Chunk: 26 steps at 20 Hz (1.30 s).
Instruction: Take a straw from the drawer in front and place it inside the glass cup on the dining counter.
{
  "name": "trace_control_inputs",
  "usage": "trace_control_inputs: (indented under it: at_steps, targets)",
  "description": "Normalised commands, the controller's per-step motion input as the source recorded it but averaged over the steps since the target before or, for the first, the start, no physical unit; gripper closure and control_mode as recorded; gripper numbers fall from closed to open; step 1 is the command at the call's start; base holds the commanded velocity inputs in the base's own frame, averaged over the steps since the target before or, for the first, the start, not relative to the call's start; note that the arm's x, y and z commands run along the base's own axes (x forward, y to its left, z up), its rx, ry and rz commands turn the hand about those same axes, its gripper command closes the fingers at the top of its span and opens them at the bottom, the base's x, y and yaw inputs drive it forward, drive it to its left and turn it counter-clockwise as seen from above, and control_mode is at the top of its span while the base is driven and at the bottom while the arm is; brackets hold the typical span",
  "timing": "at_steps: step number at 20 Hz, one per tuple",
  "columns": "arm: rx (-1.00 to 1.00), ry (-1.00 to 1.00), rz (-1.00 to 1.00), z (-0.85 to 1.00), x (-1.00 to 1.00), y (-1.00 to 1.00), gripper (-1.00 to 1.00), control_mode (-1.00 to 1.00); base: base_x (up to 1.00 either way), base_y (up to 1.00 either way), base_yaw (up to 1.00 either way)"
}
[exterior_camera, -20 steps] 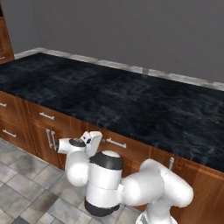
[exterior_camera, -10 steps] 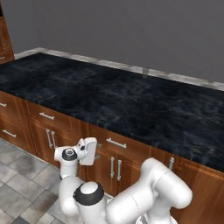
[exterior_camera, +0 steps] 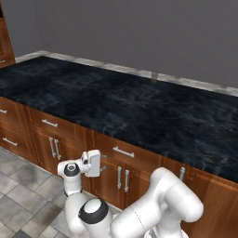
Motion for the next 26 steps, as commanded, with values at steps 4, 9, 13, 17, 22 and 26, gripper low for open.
trace_control_inputs:
  at_steps: [4,9,13,17,22,26]
  targets:
    - [0.00,0.00,0.04,-0.14,0.15,-0.11,-1.00,-1.00,0.00,0.00,0.00]
    - [0.00,0.00,0.11,-0.15,0.15,-0.19,-1.00,-1.00,0.00,0.00,0.00]
    - [0.00,0.00,0.16,-0.17,0.13,-0.23,-1.00,-1.00,0.00,0.00,0.00]
    - [0.00,0.00,0.15,-0.18,0.13,-0.24,-1.00,-1.00,0.00,0.00,0.00]
    - [0.00,0.00,0.08,-0.17,0.15,-0.19,-1.00,-1.00,0.00,0.00,0.00]
    - [0.00,0.00,0.01,-0.16,0.23,-0.10,-1.00,-1.00,0.00,0.00,0.00]
